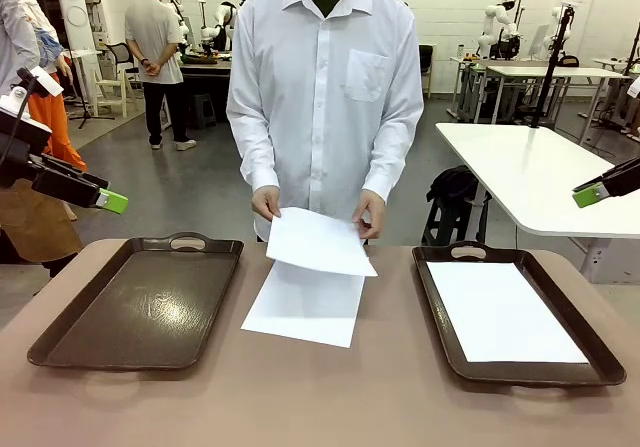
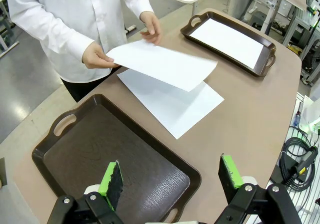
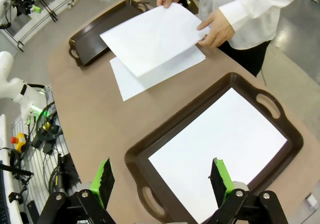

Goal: Sort the A4 documents.
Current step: Receive the A4 Paper.

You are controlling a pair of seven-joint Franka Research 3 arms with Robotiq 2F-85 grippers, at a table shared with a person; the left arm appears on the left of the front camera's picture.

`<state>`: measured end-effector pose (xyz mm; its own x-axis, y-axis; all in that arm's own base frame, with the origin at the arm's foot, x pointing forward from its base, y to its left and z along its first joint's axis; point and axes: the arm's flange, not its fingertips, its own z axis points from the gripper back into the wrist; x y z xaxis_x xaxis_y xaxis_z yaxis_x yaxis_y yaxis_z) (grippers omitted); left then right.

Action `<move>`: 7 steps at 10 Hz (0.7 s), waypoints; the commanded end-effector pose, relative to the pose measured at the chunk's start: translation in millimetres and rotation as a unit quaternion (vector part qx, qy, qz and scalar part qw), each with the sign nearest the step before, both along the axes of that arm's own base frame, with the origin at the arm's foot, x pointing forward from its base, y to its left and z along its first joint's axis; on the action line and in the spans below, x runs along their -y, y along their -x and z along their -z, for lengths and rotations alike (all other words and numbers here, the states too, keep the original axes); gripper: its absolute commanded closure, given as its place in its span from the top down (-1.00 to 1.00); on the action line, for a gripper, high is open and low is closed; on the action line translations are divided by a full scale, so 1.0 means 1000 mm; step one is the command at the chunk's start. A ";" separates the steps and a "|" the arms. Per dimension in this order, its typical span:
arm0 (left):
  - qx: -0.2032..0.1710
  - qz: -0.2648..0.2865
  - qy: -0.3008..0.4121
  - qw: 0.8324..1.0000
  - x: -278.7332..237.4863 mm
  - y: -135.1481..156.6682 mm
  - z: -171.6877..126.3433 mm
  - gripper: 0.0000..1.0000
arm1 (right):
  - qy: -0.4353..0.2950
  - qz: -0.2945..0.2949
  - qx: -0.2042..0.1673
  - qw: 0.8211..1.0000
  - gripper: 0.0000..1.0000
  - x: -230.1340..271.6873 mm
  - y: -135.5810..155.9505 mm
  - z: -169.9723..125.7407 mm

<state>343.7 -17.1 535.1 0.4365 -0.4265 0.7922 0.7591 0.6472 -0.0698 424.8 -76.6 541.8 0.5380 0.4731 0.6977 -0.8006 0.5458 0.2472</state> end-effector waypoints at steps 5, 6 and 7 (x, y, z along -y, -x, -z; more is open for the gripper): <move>0.005 0.009 0.002 1.000 -0.001 -0.002 0.002 1.00 | 0.001 -0.001 0.001 1.000 1.00 -0.002 0.000 0.000; 0.005 0.009 0.002 1.000 -0.001 -0.002 0.002 1.00 | 0.001 -0.001 0.001 1.000 1.00 -0.002 0.000 0.000; 0.005 0.009 0.002 1.000 -0.001 -0.002 0.002 1.00 | 0.001 -0.001 0.001 1.000 1.00 -0.002 0.000 0.000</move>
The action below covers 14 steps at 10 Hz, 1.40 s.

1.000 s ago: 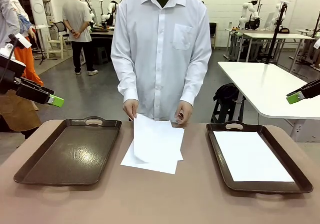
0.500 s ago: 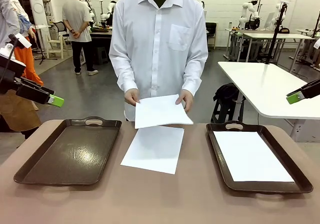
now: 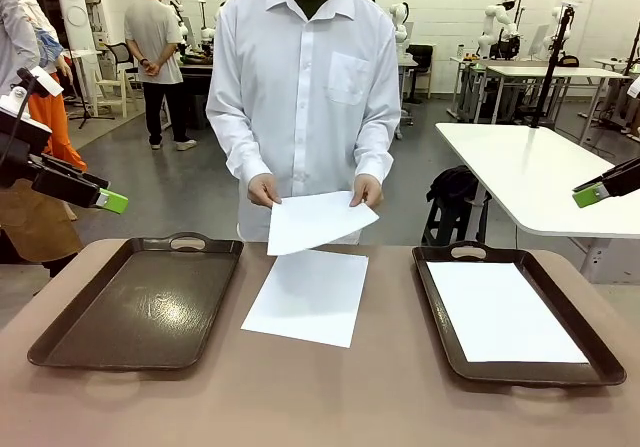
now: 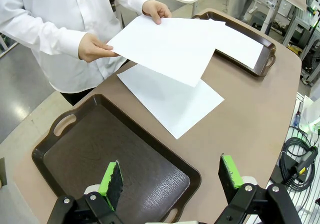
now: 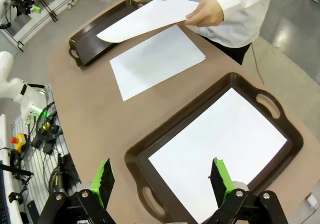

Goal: Sort the A4 documents.
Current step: Receive the A4 Paper.

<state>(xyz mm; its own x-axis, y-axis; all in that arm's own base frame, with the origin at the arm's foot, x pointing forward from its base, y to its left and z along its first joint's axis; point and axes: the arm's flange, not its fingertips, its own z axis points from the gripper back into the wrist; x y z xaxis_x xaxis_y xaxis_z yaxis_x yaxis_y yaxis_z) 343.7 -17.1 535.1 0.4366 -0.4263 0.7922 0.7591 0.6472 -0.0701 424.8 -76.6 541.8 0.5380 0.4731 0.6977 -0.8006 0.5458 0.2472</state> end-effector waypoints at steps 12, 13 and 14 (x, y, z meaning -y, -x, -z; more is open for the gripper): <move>0.005 0.009 0.002 1.000 -0.001 -0.002 0.002 1.00 | 0.001 -0.001 0.001 1.000 1.00 -0.002 0.000 0.000; 0.005 0.009 0.002 1.000 -0.001 -0.002 0.002 1.00 | 0.001 -0.001 0.001 1.000 1.00 -0.002 0.000 0.000; 0.005 0.009 0.002 1.000 -0.001 -0.002 0.002 1.00 | 0.001 -0.001 0.001 1.000 1.00 -0.002 0.000 0.000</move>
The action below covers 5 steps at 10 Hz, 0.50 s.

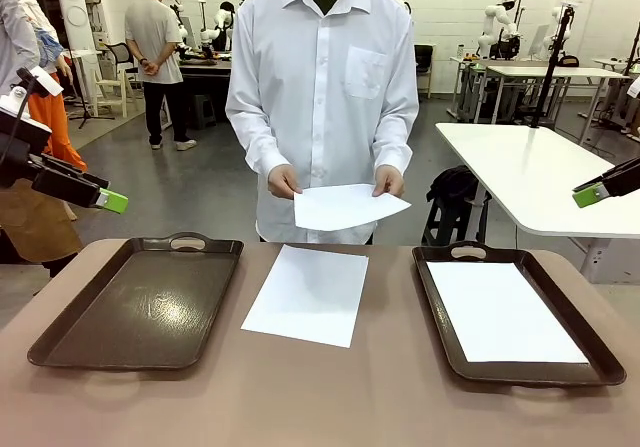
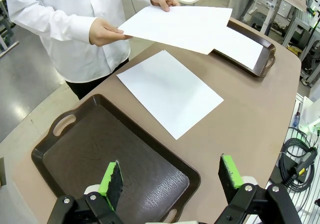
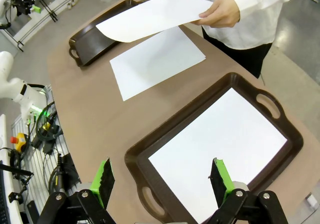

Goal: Sort the A4 documents.
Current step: Receive the A4 Paper.

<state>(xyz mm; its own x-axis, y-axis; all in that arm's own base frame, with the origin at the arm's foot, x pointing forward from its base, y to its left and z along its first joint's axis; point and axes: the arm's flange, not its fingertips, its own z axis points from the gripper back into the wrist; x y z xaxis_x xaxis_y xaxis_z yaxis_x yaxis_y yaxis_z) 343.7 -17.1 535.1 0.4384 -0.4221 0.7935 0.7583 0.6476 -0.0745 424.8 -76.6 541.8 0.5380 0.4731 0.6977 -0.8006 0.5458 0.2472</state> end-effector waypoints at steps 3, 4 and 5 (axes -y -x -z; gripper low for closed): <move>0.006 0.010 0.000 1.000 -0.001 -0.002 0.002 1.00 | 0.001 -0.001 0.001 1.000 1.00 -0.002 0.000 0.000; 0.006 0.010 0.000 1.000 -0.001 -0.002 0.002 1.00 | 0.001 -0.001 0.001 1.000 1.00 -0.002 0.000 0.000; 0.006 0.010 0.000 1.000 -0.001 -0.002 0.002 1.00 | 0.001 -0.001 0.001 1.000 1.00 -0.002 0.000 0.000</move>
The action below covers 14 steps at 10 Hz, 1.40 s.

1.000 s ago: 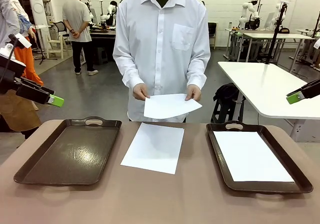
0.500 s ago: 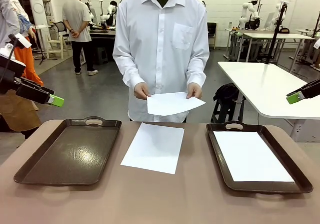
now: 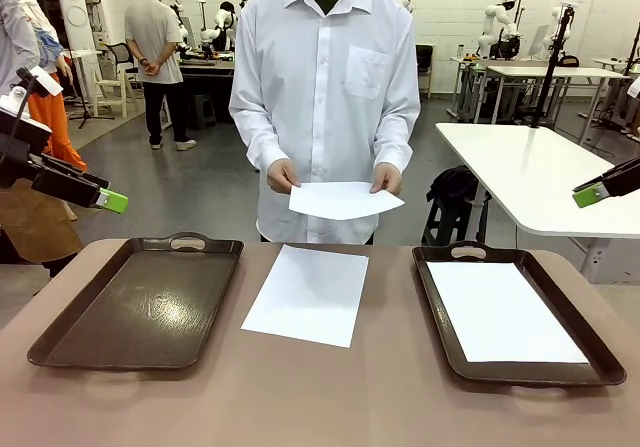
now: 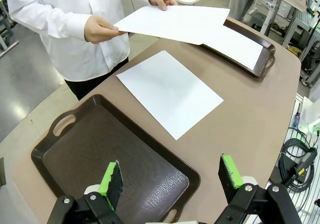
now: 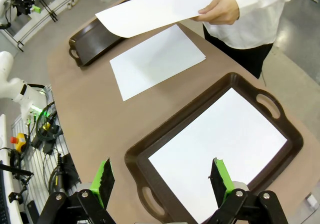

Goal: Sort the A4 documents.
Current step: Receive the A4 Paper.

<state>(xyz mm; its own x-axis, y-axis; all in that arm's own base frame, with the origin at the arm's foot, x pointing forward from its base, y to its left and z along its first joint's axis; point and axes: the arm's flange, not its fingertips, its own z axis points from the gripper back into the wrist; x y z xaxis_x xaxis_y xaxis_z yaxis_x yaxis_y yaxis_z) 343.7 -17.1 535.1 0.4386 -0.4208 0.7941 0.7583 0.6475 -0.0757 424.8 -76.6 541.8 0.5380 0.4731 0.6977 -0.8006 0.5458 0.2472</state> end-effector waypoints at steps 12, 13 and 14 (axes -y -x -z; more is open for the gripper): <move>0.006 0.010 -0.001 1.000 -0.001 -0.002 0.002 1.00 | 0.001 -0.001 0.001 1.000 1.00 -0.002 0.000 0.000; 0.006 0.010 -0.001 1.000 -0.001 -0.002 0.002 1.00 | 0.001 -0.001 0.001 1.000 1.00 -0.002 0.000 0.000; 0.006 0.010 -0.001 1.000 -0.001 -0.002 0.002 1.00 | 0.001 -0.001 0.001 1.000 1.00 -0.002 0.000 0.000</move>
<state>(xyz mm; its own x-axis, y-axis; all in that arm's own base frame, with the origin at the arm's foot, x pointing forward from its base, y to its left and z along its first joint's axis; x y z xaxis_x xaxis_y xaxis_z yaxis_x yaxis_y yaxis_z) 343.7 -17.1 535.1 0.4338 -0.4242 0.7949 0.7611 0.6448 -0.0713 424.8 -76.6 541.8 0.5380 0.4731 0.6977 -0.8006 0.5458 0.2472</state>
